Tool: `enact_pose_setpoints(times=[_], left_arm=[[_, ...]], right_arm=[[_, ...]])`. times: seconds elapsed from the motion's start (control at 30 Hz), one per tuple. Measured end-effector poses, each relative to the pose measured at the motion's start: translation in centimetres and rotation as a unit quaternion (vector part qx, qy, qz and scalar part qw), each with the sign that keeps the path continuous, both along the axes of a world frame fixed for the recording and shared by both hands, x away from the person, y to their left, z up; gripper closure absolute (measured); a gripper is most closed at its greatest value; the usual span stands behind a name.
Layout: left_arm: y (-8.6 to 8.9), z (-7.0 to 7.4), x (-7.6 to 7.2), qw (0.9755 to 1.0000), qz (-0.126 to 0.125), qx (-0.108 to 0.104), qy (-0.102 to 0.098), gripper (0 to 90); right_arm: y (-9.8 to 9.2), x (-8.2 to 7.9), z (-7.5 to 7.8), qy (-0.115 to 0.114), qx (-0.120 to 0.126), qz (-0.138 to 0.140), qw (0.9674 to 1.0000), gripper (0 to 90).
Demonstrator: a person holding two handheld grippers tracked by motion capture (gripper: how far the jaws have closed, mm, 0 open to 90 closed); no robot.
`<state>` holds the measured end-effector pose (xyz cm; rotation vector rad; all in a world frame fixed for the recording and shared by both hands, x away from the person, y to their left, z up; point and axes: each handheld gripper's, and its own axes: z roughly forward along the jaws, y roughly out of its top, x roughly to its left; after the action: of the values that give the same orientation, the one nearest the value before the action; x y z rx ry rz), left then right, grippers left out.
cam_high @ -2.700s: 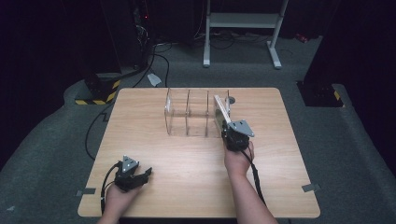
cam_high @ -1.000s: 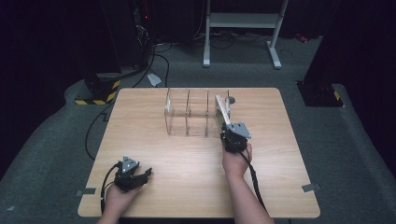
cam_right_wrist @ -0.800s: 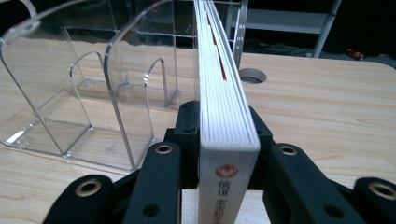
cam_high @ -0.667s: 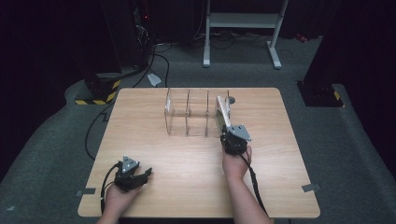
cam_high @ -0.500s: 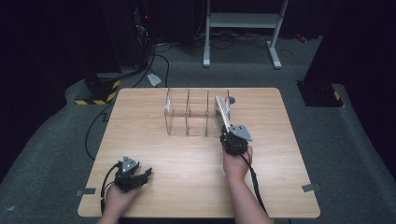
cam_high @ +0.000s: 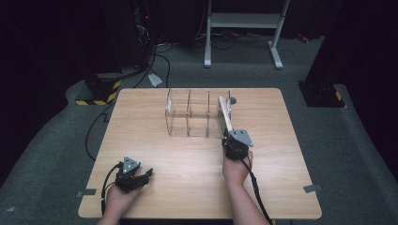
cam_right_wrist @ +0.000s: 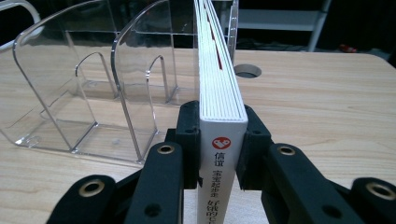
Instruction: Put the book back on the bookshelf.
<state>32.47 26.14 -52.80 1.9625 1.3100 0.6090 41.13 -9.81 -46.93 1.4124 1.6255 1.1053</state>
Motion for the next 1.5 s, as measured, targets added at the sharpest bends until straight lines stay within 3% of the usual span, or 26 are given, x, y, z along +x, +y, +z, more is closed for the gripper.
enact_pose_setpoints(times=[0.2, 0.47, 0.67, 1.1, 1.23, 1.5], left_arm=[[0.0, 0.0, 0.0, 1.0, -0.003, 0.0, 0.001, 39.0], [0.0, 0.0, 0.0, 1.0, -0.001, -0.002, 0.0, 39.0], [0.0, 0.0, 0.0, 1.0, -0.001, -0.001, 0.0, 39.1], [0.0, 0.0, 0.0, 1.0, -0.002, 0.0, 0.001, 39.1], [0.0, 0.0, 0.0, 1.0, -0.002, 0.001, 0.001, 39.1], [0.0, 0.0, 0.0, 1.0, -0.002, 0.001, 0.001, 39.1]], right_arm=[[0.3, -0.2, 0.0, 0.003, 0.009, -0.018, 0.9998, 73.4], [-0.5, -0.5, 0.2, 0.008, 0.023, 0.011, 0.9996, 61.0], [-1.3, -1.1, -0.7, 0.033, 0.031, 0.035, 0.9984, 56.6], [-1.3, -1.8, -3.6, 0.084, 0.015, 0.057, 0.9947, 60.2], [-1.2, -1.6, -4.0, 0.104, 0.025, 0.061, 0.9924, 59.8], [-1.2, -1.7, -4.2, 0.113, 0.047, 0.064, 0.9904, 61.6]])
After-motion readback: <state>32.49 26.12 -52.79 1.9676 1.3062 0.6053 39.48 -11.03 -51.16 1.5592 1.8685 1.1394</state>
